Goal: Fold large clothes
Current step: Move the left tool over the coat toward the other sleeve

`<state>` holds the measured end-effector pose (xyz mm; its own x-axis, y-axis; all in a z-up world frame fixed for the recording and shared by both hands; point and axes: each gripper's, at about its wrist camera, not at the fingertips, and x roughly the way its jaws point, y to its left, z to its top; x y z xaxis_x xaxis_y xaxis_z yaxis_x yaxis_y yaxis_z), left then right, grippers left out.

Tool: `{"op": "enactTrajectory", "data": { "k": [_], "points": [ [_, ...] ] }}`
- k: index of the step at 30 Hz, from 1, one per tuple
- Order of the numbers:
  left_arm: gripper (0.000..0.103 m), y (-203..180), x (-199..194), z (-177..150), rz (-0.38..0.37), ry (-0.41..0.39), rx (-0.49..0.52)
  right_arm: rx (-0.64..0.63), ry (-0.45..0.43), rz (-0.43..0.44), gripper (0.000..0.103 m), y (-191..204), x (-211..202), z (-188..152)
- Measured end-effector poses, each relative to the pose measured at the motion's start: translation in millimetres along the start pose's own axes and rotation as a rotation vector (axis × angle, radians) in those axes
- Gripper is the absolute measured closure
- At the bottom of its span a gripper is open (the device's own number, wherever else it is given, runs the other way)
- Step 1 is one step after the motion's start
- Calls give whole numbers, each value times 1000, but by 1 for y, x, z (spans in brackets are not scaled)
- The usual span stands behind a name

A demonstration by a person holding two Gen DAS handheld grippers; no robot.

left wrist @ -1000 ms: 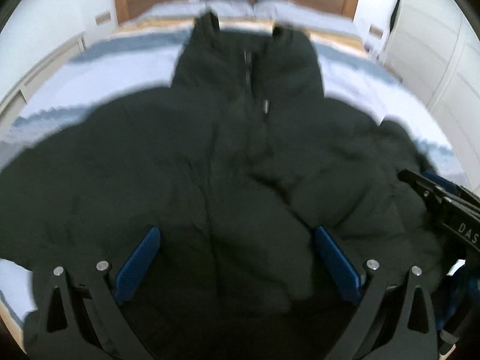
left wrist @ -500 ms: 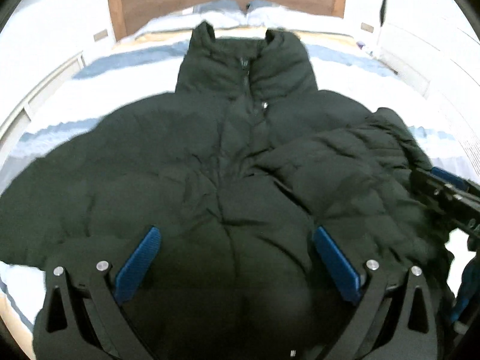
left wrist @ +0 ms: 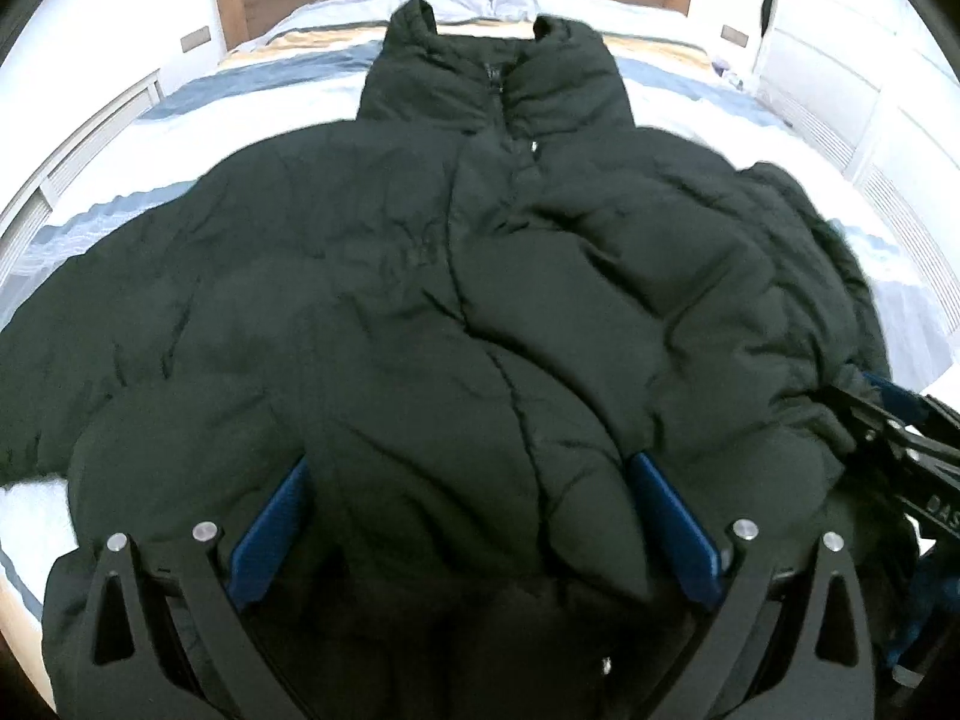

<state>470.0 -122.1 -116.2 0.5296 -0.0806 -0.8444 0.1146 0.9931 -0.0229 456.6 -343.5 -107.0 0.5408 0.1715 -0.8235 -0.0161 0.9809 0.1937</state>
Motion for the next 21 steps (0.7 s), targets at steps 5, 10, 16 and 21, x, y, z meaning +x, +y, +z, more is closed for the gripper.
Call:
{"op": "enactTrajectory", "data": {
  "k": [5,10,16,21],
  "points": [
    [0,10,-44,-16,17,-56,-11,-1,-27,-29,36,8,-31,-9],
    [0,29,-94,-47,47,-106,-12,14,-50,-13,36,17,-74,-35],
    [0,66,-140,-88,57,-122,-71,29,-62,0,36,39,-113,-68],
    [0,108,-181,-119,33,-126,-145,39,-64,5,36,57,-143,-94]
  ]
}}
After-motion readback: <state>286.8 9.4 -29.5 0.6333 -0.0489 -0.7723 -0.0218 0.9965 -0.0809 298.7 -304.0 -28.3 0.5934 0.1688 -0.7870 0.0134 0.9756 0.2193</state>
